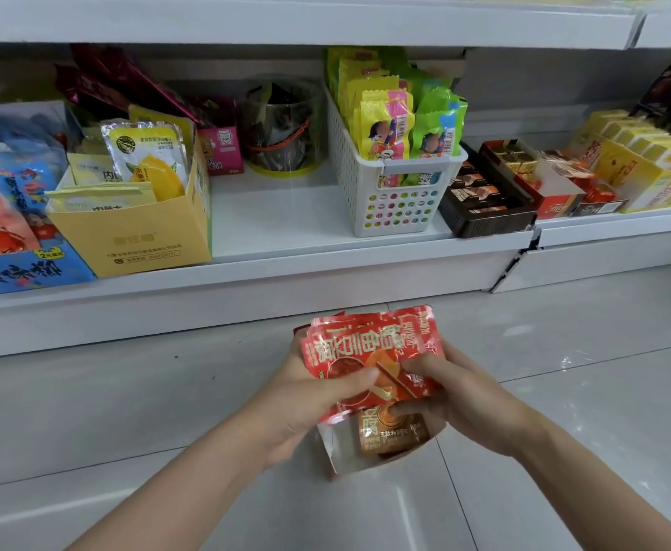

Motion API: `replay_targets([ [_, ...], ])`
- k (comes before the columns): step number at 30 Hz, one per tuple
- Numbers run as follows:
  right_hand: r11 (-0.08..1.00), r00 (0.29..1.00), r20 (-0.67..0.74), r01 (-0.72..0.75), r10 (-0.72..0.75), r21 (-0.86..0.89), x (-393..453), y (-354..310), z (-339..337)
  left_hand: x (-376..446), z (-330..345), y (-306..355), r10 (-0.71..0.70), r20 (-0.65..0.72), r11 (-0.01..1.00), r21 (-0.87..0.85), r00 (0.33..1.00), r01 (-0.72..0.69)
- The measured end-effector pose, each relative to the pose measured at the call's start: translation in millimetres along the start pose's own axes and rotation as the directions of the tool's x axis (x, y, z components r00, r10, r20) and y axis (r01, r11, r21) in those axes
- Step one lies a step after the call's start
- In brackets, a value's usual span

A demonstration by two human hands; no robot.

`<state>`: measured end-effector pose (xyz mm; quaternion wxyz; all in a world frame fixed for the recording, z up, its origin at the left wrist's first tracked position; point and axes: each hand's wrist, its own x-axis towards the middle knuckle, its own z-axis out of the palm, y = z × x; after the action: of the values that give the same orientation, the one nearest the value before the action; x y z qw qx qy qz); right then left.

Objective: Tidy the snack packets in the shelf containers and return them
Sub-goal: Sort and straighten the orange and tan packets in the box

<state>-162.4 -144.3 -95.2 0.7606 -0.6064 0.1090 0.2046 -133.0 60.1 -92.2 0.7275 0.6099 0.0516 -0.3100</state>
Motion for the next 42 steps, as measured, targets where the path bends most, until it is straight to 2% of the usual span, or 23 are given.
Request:
replay_targets([
  [3, 0.986, 0.993, -0.028, 0.108, -0.113, -0.129, 2.5, -2.6, 9.3, 1.8, 14.0, -6.6, 0.098, -0.083, 0.994, -0.042, 0.992, -0.102],
  [7, 0.978, 0.986, -0.031, 0.157, -0.163, -0.137, -1.1, -8.9, 2.1, 1.5, 3.5, -2.3, 0.128, 0.009, 0.984, -0.127, 0.992, -0.126],
  [11, 0.982, 0.992, 0.015, 0.127, -0.127, -0.137, -1.5, -12.0, -1.4, -0.5, -11.2, 4.2, 0.179, 0.131, 0.982, 0.028, 0.975, -0.185],
  [13, 0.985, 0.994, 0.009, 0.106, -0.106, -0.135, 0.3, -13.6, 0.0, -1.7, -9.8, 4.0, 0.188, 0.115, 0.977, 0.084, 0.975, -0.198],
  [18, 0.993, 0.998, 0.059, 0.034, -0.028, -0.115, 0.5, -19.4, -0.4, 0.2, -9.2, -2.1, 0.254, 0.087, 0.964, 0.061, 0.963, -0.260],
  [23, 1.000, 0.999, 0.032, 0.012, -0.013, 0.013, 6.6, -15.3, -2.2, 2.8, -7.6, -11.8, 0.175, 0.033, 0.980, 0.089, 0.984, -0.177],
  [28, 0.999, 0.999, 0.019, 0.031, -0.030, -0.025, 4.3, -15.2, -7.1, 3.2, -12.9, 0.7, 0.171, 0.077, 0.974, 0.138, 0.982, -0.181],
  [30, 0.993, 0.998, 0.044, 0.049, -0.044, -0.107, 2.6, -14.7, -7.2, 5.6, -20.9, 22.2, 0.088, 0.187, 0.945, 0.295, 0.978, -0.142],
  [32, 0.972, 0.992, 0.106, 0.097, -0.076, -0.213, 1.9, -19.7, -0.9, 10.1, -21.9, 43.0, -0.077, 0.308, 0.848, 0.520, 0.948, -0.100],
  [34, 0.943, 0.983, 0.149, 0.151, -0.110, -0.297, 3.5, -27.5, 4.2, 13.2, -14.8, 51.5, -0.160, 0.331, 0.771, 0.630, 0.930, -0.092],
  [35, 0.928, 0.981, 0.144, 0.171, -0.129, -0.330, 4.9, -32.0, 6.2, 14.1, -11.1, 51.3, -0.142, 0.319, 0.774, 0.626, 0.937, -0.096],
  [37, 0.922, 0.982, 0.058, 0.187, -0.177, -0.339, 8.4, -37.8, 5.2, 15.2, -8.9, 43.7, -0.057, 0.262, 0.853, 0.513, 0.963, -0.089],
  [39, 0.956, 0.980, -0.028, 0.184, -0.195, -0.228, 8.3, -36.4, 1.2, 14.4, -10.9, 32.5, 0.000, 0.167, 0.944, 0.327, 0.986, -0.055],
  [40, 0.964, 0.980, -0.024, 0.188, -0.196, -0.187, 6.8, -34.8, 1.0, 14.0, -12.2, 27.1, 0.009, 0.127, 0.966, 0.256, 0.992, -0.042],
  [42, 0.952, 0.979, 0.027, 0.205, -0.204, -0.229, 4.6, -29.2, 3.4, 12.4, -10.3, 17.7, 0.012, 0.090, 0.972, 0.234, 0.996, -0.033],
])
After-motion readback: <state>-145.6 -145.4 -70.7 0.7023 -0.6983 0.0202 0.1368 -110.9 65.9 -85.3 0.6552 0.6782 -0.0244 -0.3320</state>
